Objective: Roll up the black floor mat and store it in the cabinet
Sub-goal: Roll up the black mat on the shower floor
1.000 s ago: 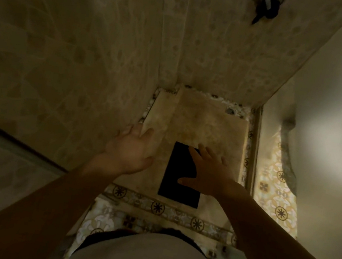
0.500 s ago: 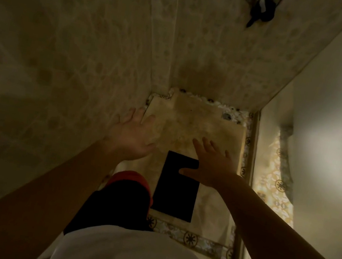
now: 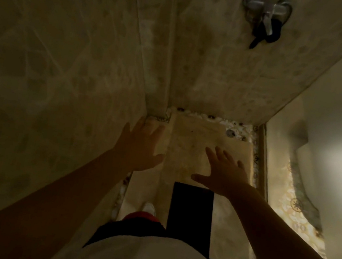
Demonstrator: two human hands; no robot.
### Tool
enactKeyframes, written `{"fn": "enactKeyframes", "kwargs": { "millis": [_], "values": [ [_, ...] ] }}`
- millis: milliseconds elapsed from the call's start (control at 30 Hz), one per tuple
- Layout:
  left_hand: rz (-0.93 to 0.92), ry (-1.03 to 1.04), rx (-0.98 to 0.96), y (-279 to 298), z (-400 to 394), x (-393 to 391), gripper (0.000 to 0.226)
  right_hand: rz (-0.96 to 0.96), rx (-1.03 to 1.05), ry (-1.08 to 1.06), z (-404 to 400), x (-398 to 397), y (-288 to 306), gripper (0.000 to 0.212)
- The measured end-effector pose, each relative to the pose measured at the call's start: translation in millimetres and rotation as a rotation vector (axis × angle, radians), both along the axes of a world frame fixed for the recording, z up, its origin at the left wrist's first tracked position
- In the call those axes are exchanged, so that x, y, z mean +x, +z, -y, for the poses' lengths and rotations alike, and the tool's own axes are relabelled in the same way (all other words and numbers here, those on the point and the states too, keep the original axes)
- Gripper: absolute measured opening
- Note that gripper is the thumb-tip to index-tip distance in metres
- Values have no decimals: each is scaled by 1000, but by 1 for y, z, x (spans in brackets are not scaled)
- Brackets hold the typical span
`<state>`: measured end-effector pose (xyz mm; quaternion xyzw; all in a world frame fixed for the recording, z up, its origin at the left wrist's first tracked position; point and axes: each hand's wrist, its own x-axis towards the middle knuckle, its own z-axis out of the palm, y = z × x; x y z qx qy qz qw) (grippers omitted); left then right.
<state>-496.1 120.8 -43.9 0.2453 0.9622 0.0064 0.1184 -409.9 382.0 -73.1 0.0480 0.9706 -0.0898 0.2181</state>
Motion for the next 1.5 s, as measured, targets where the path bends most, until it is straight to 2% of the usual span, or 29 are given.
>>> {"fn": "enactKeyframes", "kwargs": {
  "millis": [400,633,767,833,967,1233,1500],
  "values": [
    [29,-57,-9,8,-10,-144,87,40,19,-70,-2,-124,2,110],
    [-33,-258,16,9,-87,-238,87,45,-10,-169,-42,-199,-23,108],
    [-2,-331,-69,-3,-144,-309,99,74,-17,-266,-84,-245,-40,107],
    [4,-380,-86,-5,-173,-335,97,93,-21,-308,-106,-260,-42,107],
    [4,-551,-41,-3,-237,-365,86,120,-36,-429,-143,-277,-33,107],
    [108,-962,-57,-5,-392,-381,88,75,-11,-717,-197,-255,-24,106],
    [49,-1512,-97,-20,-539,-342,89,165,-64,-1209,-206,-212,-37,102]
  ]
}}
